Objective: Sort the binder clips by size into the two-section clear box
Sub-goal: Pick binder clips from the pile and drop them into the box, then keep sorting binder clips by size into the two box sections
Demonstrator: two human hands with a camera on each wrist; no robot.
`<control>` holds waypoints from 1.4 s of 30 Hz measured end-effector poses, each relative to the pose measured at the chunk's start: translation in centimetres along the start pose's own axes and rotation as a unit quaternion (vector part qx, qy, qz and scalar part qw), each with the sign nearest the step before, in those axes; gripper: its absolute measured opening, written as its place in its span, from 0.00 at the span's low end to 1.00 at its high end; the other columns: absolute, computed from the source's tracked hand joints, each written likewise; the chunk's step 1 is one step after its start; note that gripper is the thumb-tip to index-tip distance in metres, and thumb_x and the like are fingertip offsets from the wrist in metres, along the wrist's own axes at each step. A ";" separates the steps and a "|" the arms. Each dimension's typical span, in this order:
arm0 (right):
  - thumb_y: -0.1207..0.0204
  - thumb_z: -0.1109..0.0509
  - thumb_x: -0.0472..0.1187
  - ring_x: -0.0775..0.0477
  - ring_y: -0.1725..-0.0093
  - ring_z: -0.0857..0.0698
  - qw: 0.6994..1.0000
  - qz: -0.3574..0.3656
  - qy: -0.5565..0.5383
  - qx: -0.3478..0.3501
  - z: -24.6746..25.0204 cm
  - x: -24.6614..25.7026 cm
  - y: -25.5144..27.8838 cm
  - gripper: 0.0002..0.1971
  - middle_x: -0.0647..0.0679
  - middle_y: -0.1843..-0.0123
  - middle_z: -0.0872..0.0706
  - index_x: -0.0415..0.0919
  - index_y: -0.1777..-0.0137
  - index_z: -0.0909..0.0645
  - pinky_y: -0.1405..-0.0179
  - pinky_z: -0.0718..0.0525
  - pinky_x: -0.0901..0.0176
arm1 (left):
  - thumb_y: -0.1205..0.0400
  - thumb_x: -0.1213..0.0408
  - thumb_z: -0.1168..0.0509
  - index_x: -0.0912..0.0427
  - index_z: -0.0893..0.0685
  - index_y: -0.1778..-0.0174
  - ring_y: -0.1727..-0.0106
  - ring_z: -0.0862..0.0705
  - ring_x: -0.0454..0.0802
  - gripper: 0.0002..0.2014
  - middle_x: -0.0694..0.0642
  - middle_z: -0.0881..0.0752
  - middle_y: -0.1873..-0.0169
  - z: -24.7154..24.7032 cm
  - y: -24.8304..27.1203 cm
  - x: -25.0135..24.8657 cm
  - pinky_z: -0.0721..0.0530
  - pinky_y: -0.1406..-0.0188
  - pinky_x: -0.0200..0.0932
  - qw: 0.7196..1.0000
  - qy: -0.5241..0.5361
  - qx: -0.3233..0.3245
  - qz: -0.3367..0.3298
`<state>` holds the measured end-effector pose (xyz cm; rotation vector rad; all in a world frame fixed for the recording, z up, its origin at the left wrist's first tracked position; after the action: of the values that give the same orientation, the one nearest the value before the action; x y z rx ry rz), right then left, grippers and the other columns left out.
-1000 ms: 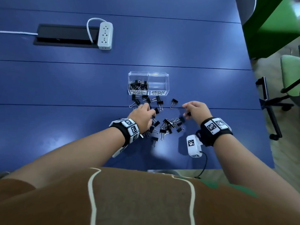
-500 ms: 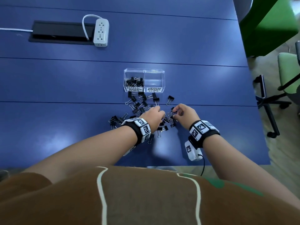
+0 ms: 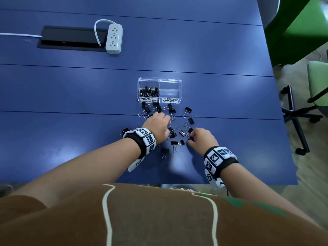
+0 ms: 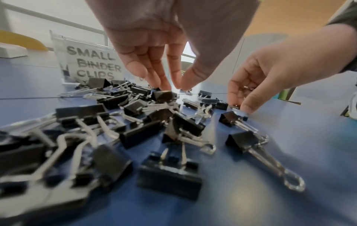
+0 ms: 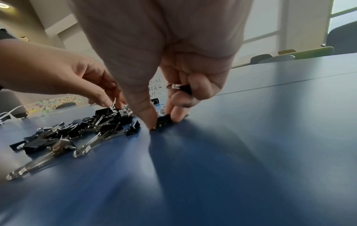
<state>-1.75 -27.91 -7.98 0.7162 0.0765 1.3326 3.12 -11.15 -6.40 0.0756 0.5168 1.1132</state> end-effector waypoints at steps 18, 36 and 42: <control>0.36 0.52 0.19 0.50 0.84 0.25 0.813 -0.115 -0.569 0.030 1.7 -3.4 -0.8 0.16 0.38 0.72 0.23 0.36 0.69 0.28 0.86 0.31 0.68 | 0.21 0.68 0.40 0.63 0.26 0.39 0.39 0.23 0.62 0.14 0.62 0.24 0.40 -1.8 -1.6 -3.4 0.19 0.45 0.55 0.998 -0.024 0.042 0.038; 0.24 0.32 0.41 0.47 0.54 0.25 0.997 0.002 -0.073 -0.013 -0.2 -0.2 -2.4 0.09 0.48 0.51 0.26 0.40 0.48 0.27 0.52 0.26 0.56 | 0.22 0.76 0.41 0.64 0.25 0.33 0.39 0.22 0.62 0.20 0.65 0.21 0.40 -1.5 -1.2 -0.9 0.23 0.38 0.51 0.995 0.089 0.045 0.019; 0.28 0.28 0.40 0.46 0.58 0.24 0.995 0.006 -0.093 -0.018 0.1 1.2 -2.7 0.09 0.47 0.57 0.22 0.41 0.56 0.28 0.58 0.28 0.59 | 0.21 0.72 0.41 0.56 0.21 0.37 0.60 0.20 0.52 0.17 0.57 0.13 0.59 2.1 -1.3 1.4 0.16 0.55 0.46 0.961 0.255 -0.068 0.084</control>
<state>0.89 -27.09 -8.84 0.8080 -0.1015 1.2704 5.60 -10.08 -5.46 -0.3006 0.9036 1.3358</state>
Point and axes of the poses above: each hand's wrist, its own y-axis away from the middle knuckle, its own z-axis out of the back of the hand, x = y × z, the point moved 6 cm from there along -y, towards the middle knuckle
